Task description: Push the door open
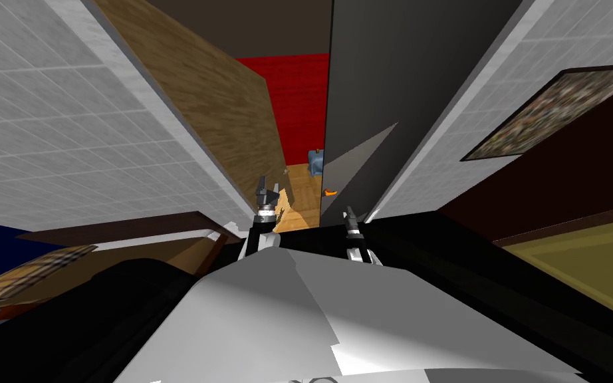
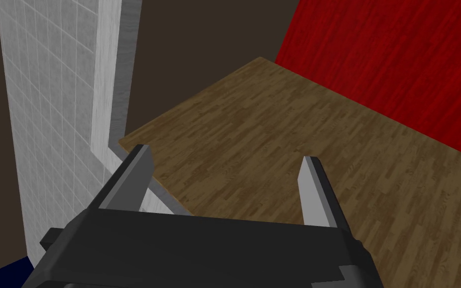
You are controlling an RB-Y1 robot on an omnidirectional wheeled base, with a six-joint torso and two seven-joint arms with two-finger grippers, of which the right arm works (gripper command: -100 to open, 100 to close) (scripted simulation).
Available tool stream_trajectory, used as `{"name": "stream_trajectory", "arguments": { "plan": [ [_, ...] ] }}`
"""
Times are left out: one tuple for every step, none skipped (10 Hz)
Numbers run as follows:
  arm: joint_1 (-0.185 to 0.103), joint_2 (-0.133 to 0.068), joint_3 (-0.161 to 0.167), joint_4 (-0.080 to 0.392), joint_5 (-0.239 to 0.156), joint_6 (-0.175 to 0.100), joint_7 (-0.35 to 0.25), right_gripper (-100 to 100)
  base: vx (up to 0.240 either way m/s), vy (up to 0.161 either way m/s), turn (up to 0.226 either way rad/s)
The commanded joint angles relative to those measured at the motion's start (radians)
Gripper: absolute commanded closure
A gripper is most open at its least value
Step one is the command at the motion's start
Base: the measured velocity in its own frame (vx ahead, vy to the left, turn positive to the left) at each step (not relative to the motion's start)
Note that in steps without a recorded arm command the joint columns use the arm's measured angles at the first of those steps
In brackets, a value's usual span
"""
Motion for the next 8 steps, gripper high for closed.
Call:
{"name": "stream_trajectory", "arguments": {
  "plan": [
    [-0.006, 0.005, 0.004, 0.032, 0.002, -0.001, 0.002, -100, 0.094, -0.038, 0.058],
    [-0.014, 0.009, 0.005, 0.058, 0.003, -0.003, 0.004, -100, 0.095, -0.035, 0.054],
    [-0.022, 0.013, 0.006, 0.083, 0.003, -0.006, 0.006, -100, 0.09, -0.042, 0.05],
    [-0.03, 0.017, 0.007, 0.108, 0.004, -0.008, 0.007, -100, 0.098, -0.045, 0.048],
    [-0.038, 0.021, 0.008, 0.131, 0.005, -0.01, 0.009, -100, 0.095, -0.04, 0.053],
    [-0.044, 0.026, 0.009, 0.153, 0.005, -0.012, 0.011, -100, 0.082, -0.036, 0.047],
    [-0.058, 0.035, 0.011, 0.196, 0.007, -0.016, 0.013, -100, 0.116, -0.061, 0.069],
    [-0.065, 0.039, 0.012, 0.218, 0.007, -0.018, 0.015, -100, 0.128, -0.053, 0.07]
  ]
}}
